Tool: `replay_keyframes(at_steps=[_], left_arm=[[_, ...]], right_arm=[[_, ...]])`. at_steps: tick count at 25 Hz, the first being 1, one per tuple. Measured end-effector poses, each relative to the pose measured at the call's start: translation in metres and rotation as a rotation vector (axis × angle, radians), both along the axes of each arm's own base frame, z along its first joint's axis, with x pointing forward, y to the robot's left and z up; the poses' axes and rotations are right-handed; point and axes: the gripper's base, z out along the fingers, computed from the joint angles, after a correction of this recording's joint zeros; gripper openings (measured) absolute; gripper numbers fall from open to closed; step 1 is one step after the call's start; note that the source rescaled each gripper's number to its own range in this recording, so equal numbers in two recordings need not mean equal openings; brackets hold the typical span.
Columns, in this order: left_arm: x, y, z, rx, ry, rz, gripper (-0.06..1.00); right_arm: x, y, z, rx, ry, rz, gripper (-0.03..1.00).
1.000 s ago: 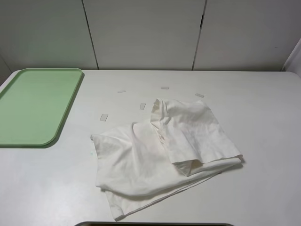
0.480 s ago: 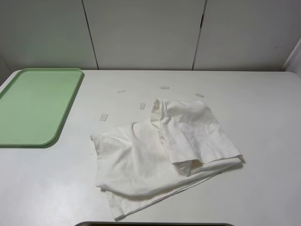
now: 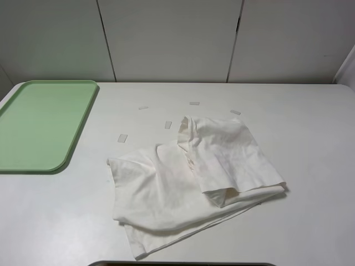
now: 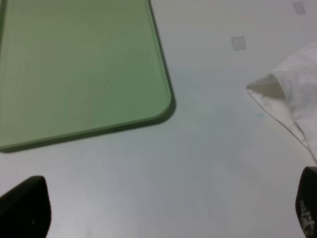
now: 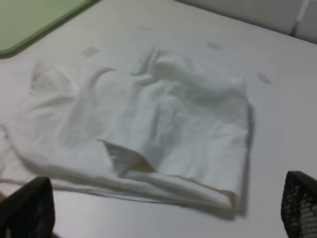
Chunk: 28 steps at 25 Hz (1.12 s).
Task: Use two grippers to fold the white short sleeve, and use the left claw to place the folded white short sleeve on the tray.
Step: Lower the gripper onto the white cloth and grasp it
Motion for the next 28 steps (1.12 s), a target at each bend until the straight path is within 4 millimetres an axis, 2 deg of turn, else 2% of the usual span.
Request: replay_keyframes(at_steps=[5, 6, 9, 15, 28], left_arm=[[0.0001, 0.0001, 0.0001, 0.001, -0.002, 0.001, 1.0], [0.0001, 0.0001, 0.0001, 0.001, -0.002, 0.001, 1.0], [0.0001, 0.0001, 0.0001, 0.001, -0.002, 0.001, 1.0], [0.0001, 0.0003, 0.0001, 0.001, -0.002, -0.018, 1.0], [0.0002, 0.0006, 0.0001, 0.0, -0.002, -0.054, 1.0]], right_arm=[[0.0009, 0.0011, 0.0, 0.001, 0.0, -0.124, 1.0], [0.0019, 0.002, 0.0, 0.001, 0.0, -0.232, 1.0], [0.0034, 0.003, 0.0, 0.002, 0.001, -0.389, 1.0], [0.0054, 0.0038, 0.0, 0.004, 0.001, -0.575, 1.0], [0.0057, 0.004, 0.0, 0.005, 0.001, -0.606, 1.0]])
